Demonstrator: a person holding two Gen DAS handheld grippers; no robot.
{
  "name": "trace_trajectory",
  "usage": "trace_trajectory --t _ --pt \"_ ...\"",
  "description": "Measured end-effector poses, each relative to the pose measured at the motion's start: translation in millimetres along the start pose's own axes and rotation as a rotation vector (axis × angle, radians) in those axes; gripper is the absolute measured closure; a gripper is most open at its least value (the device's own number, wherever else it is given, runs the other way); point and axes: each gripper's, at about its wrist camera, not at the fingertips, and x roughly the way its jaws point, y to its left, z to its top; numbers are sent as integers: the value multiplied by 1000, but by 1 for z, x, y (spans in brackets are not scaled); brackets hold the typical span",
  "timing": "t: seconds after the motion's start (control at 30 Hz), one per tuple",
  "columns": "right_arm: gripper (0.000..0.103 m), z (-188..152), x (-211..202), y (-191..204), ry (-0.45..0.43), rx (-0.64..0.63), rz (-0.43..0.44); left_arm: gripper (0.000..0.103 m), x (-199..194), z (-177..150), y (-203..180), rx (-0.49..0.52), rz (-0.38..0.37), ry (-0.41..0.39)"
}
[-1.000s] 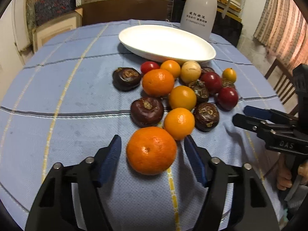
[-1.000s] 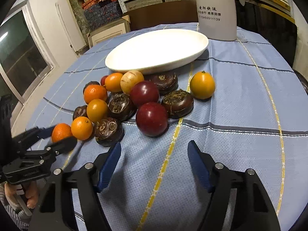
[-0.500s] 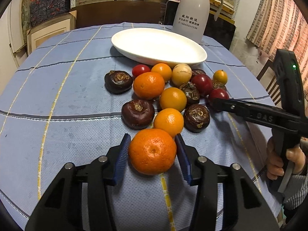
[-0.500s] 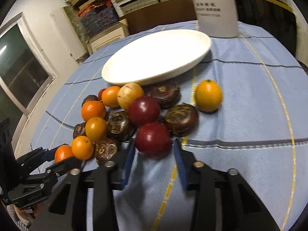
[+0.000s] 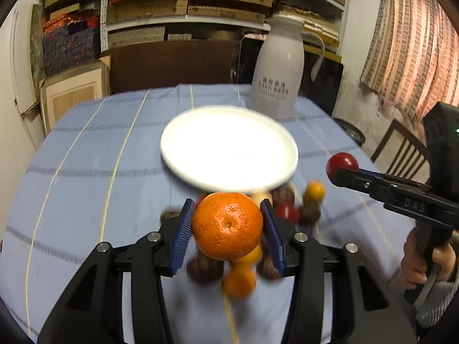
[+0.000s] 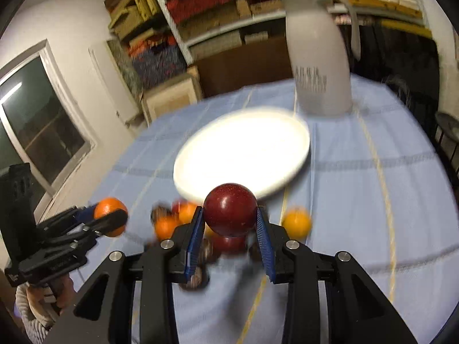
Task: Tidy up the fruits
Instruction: 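Carry the mandarin and plum onto the white plate while both tools open to release, then withdraw both open tools from the plate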
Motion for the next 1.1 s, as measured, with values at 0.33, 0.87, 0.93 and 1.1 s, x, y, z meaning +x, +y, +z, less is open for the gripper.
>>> trace_trajectory --t 0.33,0.87,0.93,1.1 --pt "66 41 94 -29 44 101 -56 57 111 54 0 -38 25 74" --pt "44 35 89 -36 -47 56 -110 40 115 47 30 -92 47 48" --pt "41 31 83 -36 -62 54 -122 39 101 43 33 -106 58 21" --pt "37 14 59 -34 -106 42 -155 27 62 18 43 -139 96 -38"
